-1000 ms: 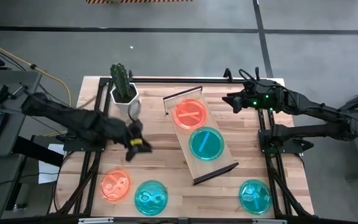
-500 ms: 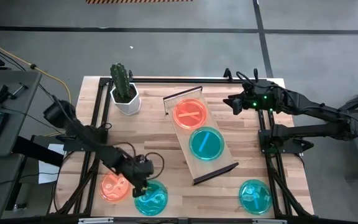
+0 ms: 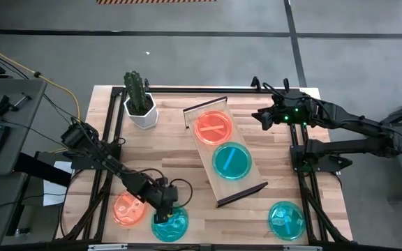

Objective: Place and stack plates onto a shelf
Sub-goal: Stack the left blue plate on top of the blue plate on the shelf

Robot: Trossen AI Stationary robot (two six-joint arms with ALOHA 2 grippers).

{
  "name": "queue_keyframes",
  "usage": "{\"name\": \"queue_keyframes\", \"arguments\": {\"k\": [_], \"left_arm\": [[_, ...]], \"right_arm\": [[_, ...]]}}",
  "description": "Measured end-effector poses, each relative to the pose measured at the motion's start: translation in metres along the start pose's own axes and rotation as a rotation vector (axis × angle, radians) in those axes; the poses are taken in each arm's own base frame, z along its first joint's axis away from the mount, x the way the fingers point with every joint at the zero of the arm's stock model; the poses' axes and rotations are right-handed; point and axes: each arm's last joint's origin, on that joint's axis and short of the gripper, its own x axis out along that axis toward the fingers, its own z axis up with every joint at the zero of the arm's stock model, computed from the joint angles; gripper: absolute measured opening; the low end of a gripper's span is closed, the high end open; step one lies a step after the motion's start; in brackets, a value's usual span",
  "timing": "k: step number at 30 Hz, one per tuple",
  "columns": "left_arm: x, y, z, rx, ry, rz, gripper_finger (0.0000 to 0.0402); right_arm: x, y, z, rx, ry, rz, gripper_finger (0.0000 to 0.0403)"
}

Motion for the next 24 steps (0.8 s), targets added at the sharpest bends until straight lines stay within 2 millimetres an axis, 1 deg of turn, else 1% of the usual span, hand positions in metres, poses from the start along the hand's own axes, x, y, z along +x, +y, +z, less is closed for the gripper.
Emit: {"name": "queue_keyframes", "arguments": {"k": [2, 4, 6, 8, 9, 10, 14, 16, 18, 21, 24], "left_arm": [[0.001, 0.000, 0.000, 0.000, 0.003, -0.001, 0.0172], [0.000, 0.000, 0.000, 0.001, 0.006, -0.007, 0.0145], [-0.002, 0.000, 0.000, 0.024, 0.004, -0.015, 0.0100], [-0.005, 0.000, 0.001, 0.034, 0.019, -0.038, 0.0039], [-0.006, 0.000, 0.000, 0.039, 0.042, -0.057, 0.0021], [-0.007, 0.000, 0.000, 0.035, 0.064, -0.077, 0.0013], [-0.018, 0.007, 0.001, 0.024, 0.112, -0.082, 0.0005], [-0.030, 0.012, 0.002, 0.015, 0.118, -0.072, 0.0003], [-0.047, 0.016, 0.004, 0.017, 0.106, -0.074, 0.0001], [-0.079, 0.025, 0.009, 0.006, 0.048, -0.091, 0.0001], [-0.114, 0.038, 0.012, -0.044, -0.013, -0.128, 0.0001]], "right_arm": [[0.000, 0.000, 0.000, 0.000, 0.000, -0.001, 0.0204], [0.000, 0.000, 0.000, 0.000, 0.000, -0.001, 0.0204], [0.000, 0.000, 0.000, -0.001, 0.000, 0.000, 0.0204], [0.000, 0.000, 0.000, -0.011, 0.000, 0.000, 0.0204], [0.000, 0.000, 0.000, -0.015, 0.000, -0.001, 0.0204], [0.000, 0.000, 0.000, -0.019, 0.000, -0.001, 0.0204], [0.000, 0.000, 0.000, -0.026, 0.000, -0.004, 0.0204], [0.000, 0.000, 0.000, -0.026, -0.001, -0.006, 0.0204], [0.000, 0.000, 0.000, -0.027, -0.001, -0.007, 0.0204], [0.000, 0.000, 0.000, -0.027, -0.002, -0.009, 0.0204], [0.000, 0.000, 0.000, -0.033, -0.003, -0.009, 0.0204]]}}
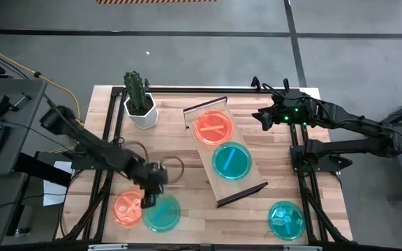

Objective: Place and stack plates onto a shelf
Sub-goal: Stack the left blue plate on top of the blue plate on the shelf

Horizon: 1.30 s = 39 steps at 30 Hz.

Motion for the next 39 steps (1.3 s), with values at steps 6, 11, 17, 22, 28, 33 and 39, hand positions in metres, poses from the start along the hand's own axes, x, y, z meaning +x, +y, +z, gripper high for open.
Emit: {"name": "queue_keyframes", "arguments": {"k": [6, 11, 17, 22, 28, 33, 39], "left_arm": [[-0.068, 0.015, 0.011, -0.255, -0.160, -0.187, 0.0000], [-0.108, 0.018, 0.044, -0.357, -0.332, -0.225, 0.0000], [-0.125, 0.031, 0.109, -0.348, -0.529, -0.079, 0.0000], [-0.111, 0.046, 0.161, -0.287, -0.652, 0.048, 0.0000], [-0.078, 0.057, 0.203, -0.272, -0.746, 0.081, 0.0000], [-0.048, 0.061, 0.216, -0.282, -0.747, 0.094, 0.0000], [-0.029, 0.057, 0.216, -0.292, -0.701, 0.095, 0.0000]], "right_arm": [[0.000, 0.000, 0.000, -0.011, -0.001, 0.001, 0.0204], [-0.002, 0.000, 0.000, -0.017, -0.009, 0.007, 0.0204], [-0.017, 0.005, 0.011, -0.021, -0.155, 0.109, 0.0204], [-0.032, 0.005, 0.016, -0.034, -0.259, 0.144, 0.0204], [-0.043, 0.002, 0.016, -0.022, -0.321, 0.115, 0.0204], [-0.046, 0.000, 0.017, -0.013, -0.351, 0.079, 0.0204], [-0.044, 0.000, 0.016, -0.023, -0.343, 0.070, 0.0204]]}}
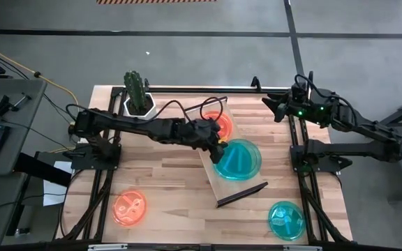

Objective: Place and stack plates onto a shelf
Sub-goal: Stack the left blue plate on top of the blue plate on the shelf

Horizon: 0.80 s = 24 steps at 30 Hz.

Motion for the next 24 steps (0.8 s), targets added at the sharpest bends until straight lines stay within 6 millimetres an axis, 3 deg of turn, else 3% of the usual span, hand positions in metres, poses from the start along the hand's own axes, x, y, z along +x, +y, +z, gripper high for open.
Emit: {"name": "queue_keyframes", "arguments": {"k": [11, 24], "left_arm": [[-0.005, 0.005, -0.009, 0.032, 0.054, 0.125, 0.0000], [-0.006, 0.004, -0.013, 0.120, 0.093, 0.116, 0.0007]], "right_arm": [[0.000, 0.000, -0.001, -0.009, 0.005, -0.004, 0.0204], [0.000, 0.000, -0.001, -0.009, 0.005, -0.004, 0.0204]]}}
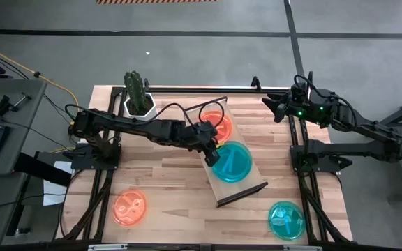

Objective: Place and stack plates onto a shelf
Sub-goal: Stack the left blue plate on top of the blue plate on the shelf, then stack the orange plate on top of the orange plate on the shelf

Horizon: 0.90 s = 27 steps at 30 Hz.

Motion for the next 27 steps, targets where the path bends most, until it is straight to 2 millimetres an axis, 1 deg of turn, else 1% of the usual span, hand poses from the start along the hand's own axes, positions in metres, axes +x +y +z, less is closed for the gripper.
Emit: {"name": "queue_keyframes", "arguments": {"k": [4, 12, 14, 16, 20, 24, 27], "left_arm": [[0.000, 0.001, 0.000, 0.003, 0.000, -0.001, 0.0033], [0.001, 0.003, 0.002, -0.012, 0.031, -0.056, 0.0122], [0.000, 0.002, 0.003, -0.013, 0.044, -0.085, 0.0140], [-0.002, 0.001, 0.008, -0.017, 0.041, -0.107, 0.0155], [-0.011, -0.002, 0.023, 0.014, 0.008, -0.133, 0.0168], [-0.029, -0.004, 0.041, 0.071, -0.063, -0.140, 0.0170], [-0.045, 0.000, 0.049, 0.108, -0.110, -0.121, 0.0170]], "right_arm": [[0.000, 0.000, 0.000, 0.000, -0.004, -0.007, 0.0204], [0.000, 0.000, 0.000, 0.000, -0.004, -0.007, 0.0204], [0.000, 0.000, 0.000, 0.000, -0.004, -0.007, 0.0204], [0.000, 0.000, 0.000, 0.000, -0.004, -0.007, 0.0204], [0.000, 0.000, 0.000, 0.010, -0.004, -0.006, 0.0204], [0.000, 0.000, 0.000, 0.028, -0.004, -0.006, 0.0204], [0.000, 0.000, 0.000, 0.027, -0.004, -0.005, 0.0204]]}}
